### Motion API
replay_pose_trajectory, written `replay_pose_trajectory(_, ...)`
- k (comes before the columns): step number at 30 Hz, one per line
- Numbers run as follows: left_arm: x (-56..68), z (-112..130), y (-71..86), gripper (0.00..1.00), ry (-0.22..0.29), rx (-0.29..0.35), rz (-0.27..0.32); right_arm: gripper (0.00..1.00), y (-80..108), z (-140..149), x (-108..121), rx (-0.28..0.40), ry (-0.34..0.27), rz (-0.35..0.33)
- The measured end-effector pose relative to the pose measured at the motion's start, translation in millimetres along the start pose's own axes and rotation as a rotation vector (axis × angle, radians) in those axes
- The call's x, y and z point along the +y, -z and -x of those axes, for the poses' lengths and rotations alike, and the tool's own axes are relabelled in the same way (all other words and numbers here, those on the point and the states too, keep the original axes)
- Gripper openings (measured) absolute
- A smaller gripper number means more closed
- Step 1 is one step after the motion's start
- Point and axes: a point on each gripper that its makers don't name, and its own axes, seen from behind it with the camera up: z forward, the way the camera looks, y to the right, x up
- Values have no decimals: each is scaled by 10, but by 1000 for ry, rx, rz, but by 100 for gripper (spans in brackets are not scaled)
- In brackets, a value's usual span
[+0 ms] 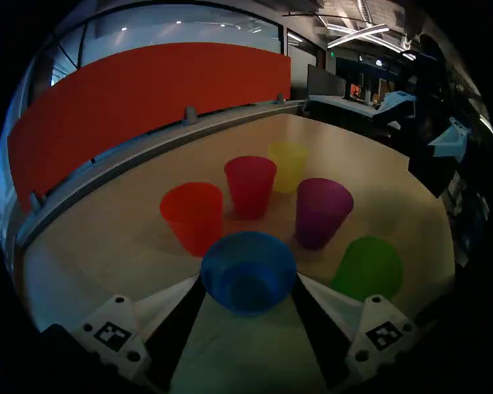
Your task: Pour water
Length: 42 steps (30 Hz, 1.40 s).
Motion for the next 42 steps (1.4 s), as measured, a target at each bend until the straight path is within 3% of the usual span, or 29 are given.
replay_pose_trajectory(17, -18, -46, -79, 93, 10, 13, 2, 99, -27, 42, 31, -10, -7, 2)
replay_pose_trajectory(27, -47, -63, -82, 88, -6, 19, -23, 99, -29, 39, -2, -10, -5, -3)
replay_pose_trajectory(33, -77, -115, -30, 88, 3, 28, -28, 100, -20, 37, 2, -10, -2, 1)
replay_pose_trajectory(42, -184, -429, 204, 88, 15, 110, -66, 99, -33, 23, -38, -6, 3, -4)
